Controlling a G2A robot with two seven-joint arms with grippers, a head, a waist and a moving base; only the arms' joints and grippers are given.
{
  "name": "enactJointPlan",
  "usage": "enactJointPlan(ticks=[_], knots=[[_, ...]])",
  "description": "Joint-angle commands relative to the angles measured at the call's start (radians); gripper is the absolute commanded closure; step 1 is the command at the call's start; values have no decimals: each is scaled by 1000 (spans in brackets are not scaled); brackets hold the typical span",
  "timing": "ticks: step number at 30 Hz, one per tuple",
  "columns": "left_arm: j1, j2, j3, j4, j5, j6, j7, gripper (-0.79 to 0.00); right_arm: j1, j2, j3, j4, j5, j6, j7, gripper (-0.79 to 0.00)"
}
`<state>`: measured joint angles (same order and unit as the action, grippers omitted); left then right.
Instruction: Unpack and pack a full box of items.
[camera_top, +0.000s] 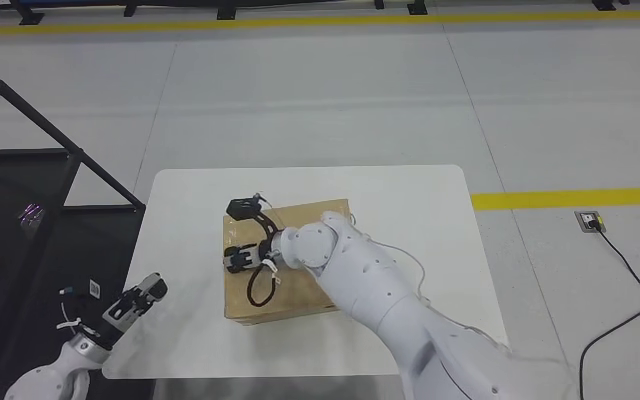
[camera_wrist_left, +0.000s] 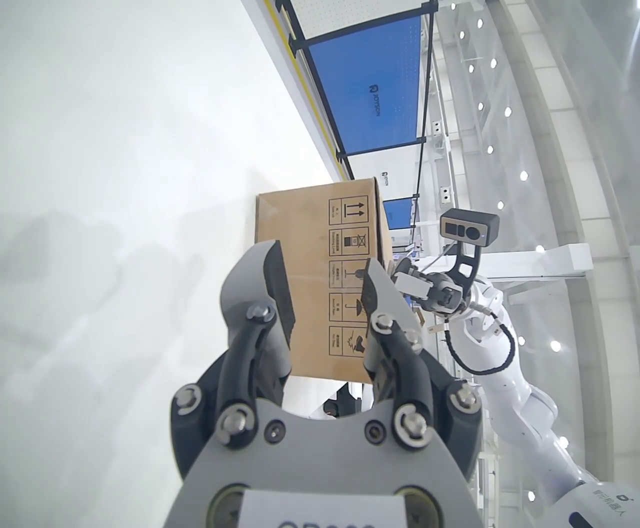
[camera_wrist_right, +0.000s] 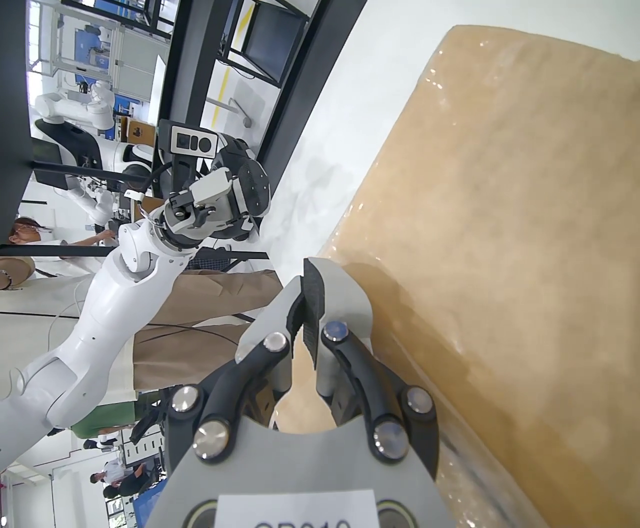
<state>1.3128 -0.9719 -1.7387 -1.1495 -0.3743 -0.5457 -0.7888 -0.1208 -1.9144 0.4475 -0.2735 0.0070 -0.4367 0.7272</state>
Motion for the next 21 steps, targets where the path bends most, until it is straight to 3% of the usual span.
enactJointPlan(ticks=[1,7,14,21], knots=[[1,1,-3,9,-5,-4,-8,-354,-1,-10,1,10,-7,-10,-36,0],[-8,5,-12,34,-16,-9,-34,-354,0,-33,9,52,-25,-21,-116,0],[-24,8,-11,46,-13,-8,-60,-354,-2,-43,43,86,25,8,11,0],[-41,10,0,55,0,-4,-72,-354,14,-34,63,108,24,7,63,0]])
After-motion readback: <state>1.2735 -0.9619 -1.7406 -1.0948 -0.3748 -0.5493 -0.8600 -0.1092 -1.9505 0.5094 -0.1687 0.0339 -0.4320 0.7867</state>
